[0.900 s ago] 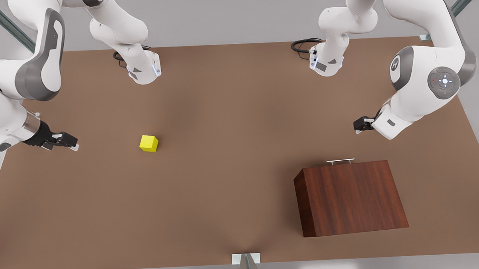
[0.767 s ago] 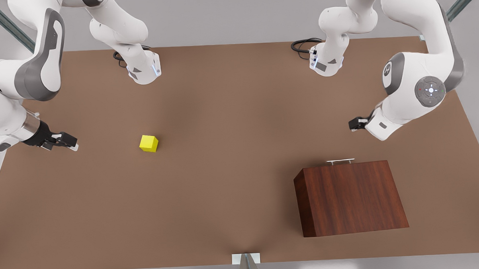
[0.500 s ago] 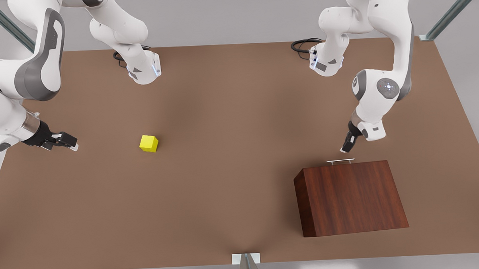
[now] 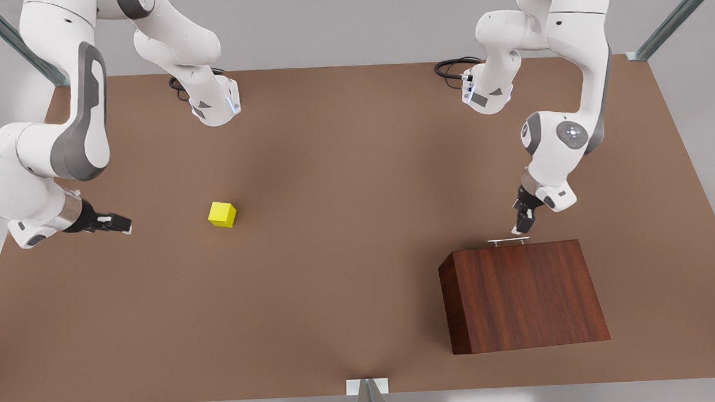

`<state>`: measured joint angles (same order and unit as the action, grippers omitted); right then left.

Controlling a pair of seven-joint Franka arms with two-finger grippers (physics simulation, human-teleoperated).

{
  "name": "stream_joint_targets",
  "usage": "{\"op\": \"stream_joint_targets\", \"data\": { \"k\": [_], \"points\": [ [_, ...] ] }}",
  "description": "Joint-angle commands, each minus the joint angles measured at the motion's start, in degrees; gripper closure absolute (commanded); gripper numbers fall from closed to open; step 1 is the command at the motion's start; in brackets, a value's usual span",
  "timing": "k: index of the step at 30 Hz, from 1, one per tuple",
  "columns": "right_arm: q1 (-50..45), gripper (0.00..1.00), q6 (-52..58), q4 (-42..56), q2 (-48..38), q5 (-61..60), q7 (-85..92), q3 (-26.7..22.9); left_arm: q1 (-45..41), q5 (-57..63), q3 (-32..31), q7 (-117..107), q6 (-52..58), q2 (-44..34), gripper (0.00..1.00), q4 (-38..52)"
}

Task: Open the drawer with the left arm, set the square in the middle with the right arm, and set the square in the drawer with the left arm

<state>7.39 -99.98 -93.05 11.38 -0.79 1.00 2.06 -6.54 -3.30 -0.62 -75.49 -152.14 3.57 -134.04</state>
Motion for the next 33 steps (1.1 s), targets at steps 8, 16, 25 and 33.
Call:
{"op": "stream_joint_targets", "data": {
  "k": [8,16,25,33],
  "points": [
    [-13.36,0.00,-10.24,-19.45,-5.14,0.00,-22.87,0.49,-0.14,0.76,0.00,-0.10,-5.71,1.97,0.00,-0.08],
    [-19.96,0.00,-22.19,-36.68,-8.56,0.00,-35.01,0.67,-0.14,0.67,0.00,-3.35,-5.98,4.16,0.00,0.09],
    [-12.84,0.00,-30.54,-44.94,-8.22,-3.34,-29.65,0.49,-0.14,0.67,0.00,-3.44,-4.83,3.90,0.00,0.00],
    [-14.95,0.00,-35.64,-44.06,-2.50,-1.14,-19.54,0.76,-0.14,0.67,0.00,-3.53,0.96,2.14,0.00,-0.09]
  ]
}}
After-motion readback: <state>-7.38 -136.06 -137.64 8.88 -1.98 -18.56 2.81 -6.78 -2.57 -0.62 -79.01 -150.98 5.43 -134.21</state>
